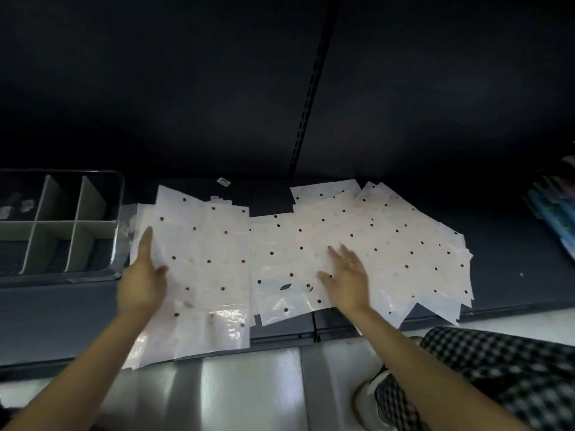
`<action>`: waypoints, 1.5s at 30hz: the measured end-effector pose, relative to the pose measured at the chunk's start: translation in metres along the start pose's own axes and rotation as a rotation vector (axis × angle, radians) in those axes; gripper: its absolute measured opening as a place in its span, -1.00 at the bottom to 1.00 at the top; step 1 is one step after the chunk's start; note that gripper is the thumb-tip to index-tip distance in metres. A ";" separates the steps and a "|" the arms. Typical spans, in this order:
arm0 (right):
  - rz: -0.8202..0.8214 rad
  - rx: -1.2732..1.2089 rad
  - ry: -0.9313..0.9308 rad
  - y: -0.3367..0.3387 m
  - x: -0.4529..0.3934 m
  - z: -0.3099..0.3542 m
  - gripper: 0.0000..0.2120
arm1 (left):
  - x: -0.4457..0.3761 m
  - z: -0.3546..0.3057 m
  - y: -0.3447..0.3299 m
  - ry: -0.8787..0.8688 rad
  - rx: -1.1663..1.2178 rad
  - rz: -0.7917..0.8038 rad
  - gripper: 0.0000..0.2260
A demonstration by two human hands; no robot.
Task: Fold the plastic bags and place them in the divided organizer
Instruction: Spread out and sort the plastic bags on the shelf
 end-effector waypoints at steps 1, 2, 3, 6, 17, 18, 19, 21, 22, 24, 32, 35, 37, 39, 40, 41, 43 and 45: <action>0.031 0.054 -0.054 0.001 -0.001 -0.020 -0.38 | -0.001 0.009 0.003 -0.009 -0.086 -0.014 -0.34; 0.049 0.064 -0.086 0.002 -0.001 -0.037 -0.37 | -0.001 0.017 0.005 -0.022 -0.169 -0.016 -0.35; 0.045 0.038 -0.094 0.003 0.001 -0.049 -0.40 | 0.000 0.022 0.006 -0.033 -0.238 -0.013 -0.38; -0.123 -0.152 -0.068 0.004 0.003 -0.062 -0.66 | 0.008 0.028 0.000 -0.070 -0.402 -0.020 -0.43; -0.144 -0.322 -0.144 0.025 -0.011 -0.027 -0.87 | 0.024 0.011 -0.055 -0.336 -0.408 0.432 -0.51; -0.137 -0.398 -0.104 0.027 -0.010 -0.016 -0.88 | 0.026 0.008 -0.056 -0.336 -0.370 0.414 -0.52; -0.127 -0.494 -0.069 0.029 -0.007 -0.003 -0.90 | 0.028 0.001 -0.056 -0.341 -0.296 0.382 -0.54; -0.098 -0.695 -0.017 0.034 0.001 0.028 -0.92 | 0.037 -0.022 -0.054 -0.294 -0.029 0.388 -0.58; -0.070 -0.764 0.009 0.035 0.006 0.043 -0.93 | 0.044 -0.037 -0.053 -0.222 0.148 0.458 -0.57; 0.043 -0.810 0.063 0.030 0.014 0.070 -0.93 | 0.055 -0.065 -0.052 -0.064 0.462 0.653 -0.48; 0.062 -0.530 0.134 0.005 0.012 0.064 -0.77 | 0.025 -0.048 -0.033 0.040 0.436 0.294 -0.22; -0.085 -0.280 -0.065 0.012 -0.003 0.000 -0.57 | 0.003 -0.012 -0.011 0.100 0.264 0.178 -0.10; -0.068 -0.111 -0.197 0.018 -0.006 -0.045 -0.46 | -0.005 0.008 -0.001 0.119 0.163 0.098 -0.13; -0.005 -0.001 -0.244 0.020 -0.004 -0.077 -0.43 | -0.007 0.025 0.005 0.124 0.102 0.043 -0.20; 0.008 0.017 -0.238 0.020 -0.002 -0.086 -0.46 | -0.006 0.032 0.006 0.125 0.073 0.027 -0.23; -0.008 0.014 -0.220 0.019 -0.002 -0.092 -0.51 | -0.005 0.037 0.007 0.123 0.039 0.012 -0.24; -0.100 -0.039 -0.195 0.019 0.000 -0.093 -0.64 | 0.003 0.043 0.002 0.078 -0.098 -0.031 -0.26; -0.186 -0.046 -0.185 0.019 0.001 -0.089 -0.74 | 0.012 0.041 -0.007 -0.070 -0.334 -0.093 -0.34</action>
Point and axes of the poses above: each hand's wrist, its own x-axis away from the middle knuckle, its own y-axis out of the back of the hand, z = x × y, the point moved 1 cm from there along -x, towards the middle knuckle, and after that the axes turned 1 degree about -z, right-handed, at the moved point
